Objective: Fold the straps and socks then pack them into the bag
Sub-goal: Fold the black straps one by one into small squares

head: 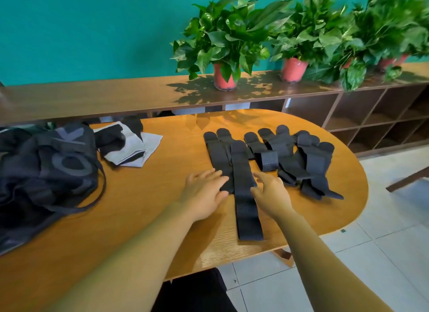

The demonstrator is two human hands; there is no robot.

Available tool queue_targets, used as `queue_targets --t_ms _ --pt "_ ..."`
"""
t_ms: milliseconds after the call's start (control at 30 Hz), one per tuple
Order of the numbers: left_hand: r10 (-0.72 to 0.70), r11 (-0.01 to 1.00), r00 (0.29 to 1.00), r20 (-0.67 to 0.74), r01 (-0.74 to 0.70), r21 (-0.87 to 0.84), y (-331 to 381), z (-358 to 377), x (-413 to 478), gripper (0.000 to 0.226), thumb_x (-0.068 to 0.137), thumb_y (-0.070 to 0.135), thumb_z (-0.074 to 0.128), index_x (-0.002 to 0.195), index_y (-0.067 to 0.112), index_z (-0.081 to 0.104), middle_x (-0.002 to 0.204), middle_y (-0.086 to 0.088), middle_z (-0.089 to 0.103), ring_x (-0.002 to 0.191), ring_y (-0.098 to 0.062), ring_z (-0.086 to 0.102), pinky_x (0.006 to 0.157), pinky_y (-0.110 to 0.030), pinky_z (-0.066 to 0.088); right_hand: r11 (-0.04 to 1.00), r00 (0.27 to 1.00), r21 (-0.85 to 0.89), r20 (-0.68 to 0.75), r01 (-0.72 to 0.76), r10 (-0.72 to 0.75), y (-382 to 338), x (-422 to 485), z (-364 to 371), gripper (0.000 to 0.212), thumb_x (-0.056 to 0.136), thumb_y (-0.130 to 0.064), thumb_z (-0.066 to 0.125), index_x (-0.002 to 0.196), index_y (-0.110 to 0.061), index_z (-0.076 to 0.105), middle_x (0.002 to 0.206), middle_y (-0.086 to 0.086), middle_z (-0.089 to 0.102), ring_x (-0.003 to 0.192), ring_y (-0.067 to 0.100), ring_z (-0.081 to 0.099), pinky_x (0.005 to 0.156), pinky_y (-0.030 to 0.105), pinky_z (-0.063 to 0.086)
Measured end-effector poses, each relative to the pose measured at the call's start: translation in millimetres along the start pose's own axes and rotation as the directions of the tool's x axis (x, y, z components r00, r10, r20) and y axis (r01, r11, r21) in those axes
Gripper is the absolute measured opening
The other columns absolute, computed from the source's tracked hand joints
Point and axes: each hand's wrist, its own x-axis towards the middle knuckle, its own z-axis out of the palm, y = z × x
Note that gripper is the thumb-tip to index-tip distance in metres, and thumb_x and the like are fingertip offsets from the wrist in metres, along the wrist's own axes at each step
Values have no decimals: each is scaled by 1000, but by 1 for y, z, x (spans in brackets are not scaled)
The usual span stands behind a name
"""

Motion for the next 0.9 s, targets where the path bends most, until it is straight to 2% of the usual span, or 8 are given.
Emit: queue_targets --t_ms 100,200,400,567,667,733,833,900 --pt "-2 999 1000 31 3 -32 15 7 14 48 102 38 39 148 29 31 155 5 30 145 -15 20 114 -43 15 1000 999 18 -37 -4 5 3 3 4 43 89 -17 54 132 -19 52 116 5 62 122 25 42 90 38 47" --pt "-118 981 992 46 124 -147 23 13 25 48 100 39 42 147 31 33 139 3 51 134 -19 38 110 -44 23 996 998 73 -44 -51 54 4 13 8 40 91 -18 54 131 -19 52 118 7 60 117 25 47 91 37 47" --pt "-257 906 963 77 268 -329 30 26 47 52 97 38 51 146 32 34 133 9 55 127 -16 42 109 -43 22 978 992 170 9 -124 124 2 33 12 40 91 -15 50 131 -21 53 114 7 64 98 26 61 78 37 53" --pt "-339 816 940 35 312 -487 34 29 59 52 91 26 63 140 29 43 120 6 59 113 -15 54 107 -38 30 960 983 213 43 -183 178 5 41 17 43 90 -11 54 132 -18 51 116 7 64 102 24 62 82 34 51" --pt "-362 630 931 57 289 -721 36 26 60 64 86 14 69 141 24 39 103 4 56 96 -17 60 87 -36 50 920 972 316 52 -232 228 6 46 15 41 89 -8 56 129 -16 54 98 3 62 97 22 62 82 34 51" --pt "-361 516 925 118 303 -801 36 22 55 76 84 7 70 144 28 28 100 3 57 90 -19 63 71 -28 51 888 964 377 67 -263 258 3 47 14 38 89 -6 57 126 -15 55 89 1 61 89 21 62 77 34 51" --pt "-317 489 930 186 328 -808 31 21 43 85 81 0 70 139 40 22 101 -3 61 87 -23 67 64 -31 53 848 956 446 77 -285 282 -1 45 15 37 89 -3 54 124 -15 56 80 -1 61 79 19 62 71 34 52" --pt "-310 508 930 197 337 -793 25 19 34 77 81 -2 68 130 42 28 100 -5 63 82 -23 68 64 -34 55 849 959 453 67 -274 274 -6 43 15 37 89 -3 53 124 -15 54 76 -3 58 74 16 60 68 31 50"
